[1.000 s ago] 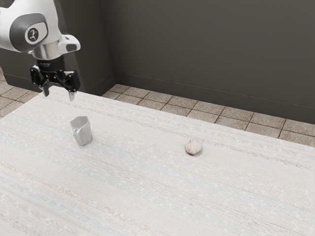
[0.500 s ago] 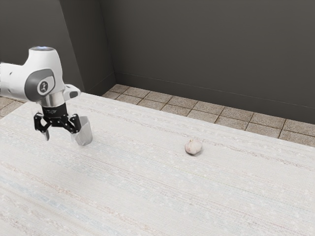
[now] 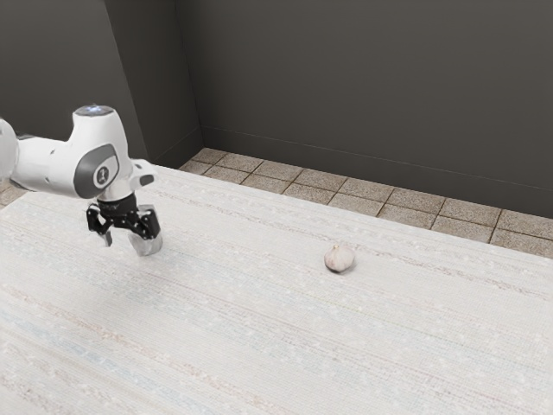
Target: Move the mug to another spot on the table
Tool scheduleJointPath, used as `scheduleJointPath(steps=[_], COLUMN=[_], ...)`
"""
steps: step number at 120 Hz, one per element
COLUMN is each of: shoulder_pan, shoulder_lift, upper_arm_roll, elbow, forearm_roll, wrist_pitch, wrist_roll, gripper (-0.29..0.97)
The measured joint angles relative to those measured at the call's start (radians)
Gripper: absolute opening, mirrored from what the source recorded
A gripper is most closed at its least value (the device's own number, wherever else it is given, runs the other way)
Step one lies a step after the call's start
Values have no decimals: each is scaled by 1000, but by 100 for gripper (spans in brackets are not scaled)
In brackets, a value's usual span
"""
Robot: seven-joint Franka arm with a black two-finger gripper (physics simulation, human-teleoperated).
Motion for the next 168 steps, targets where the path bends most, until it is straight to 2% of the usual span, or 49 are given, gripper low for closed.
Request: scheduleJointPath(steps=[16, 41, 168], shoulder_pan=[30, 32, 75], shoulder_lift=[37, 95, 199], upper_arm_roll=[1, 0, 0], elbow=[17, 81, 147], forearm_roll=[-38, -54, -168], wrist_pitch=[21, 36, 113], wrist_roll=[54, 126, 313], gripper=[68, 68, 67])
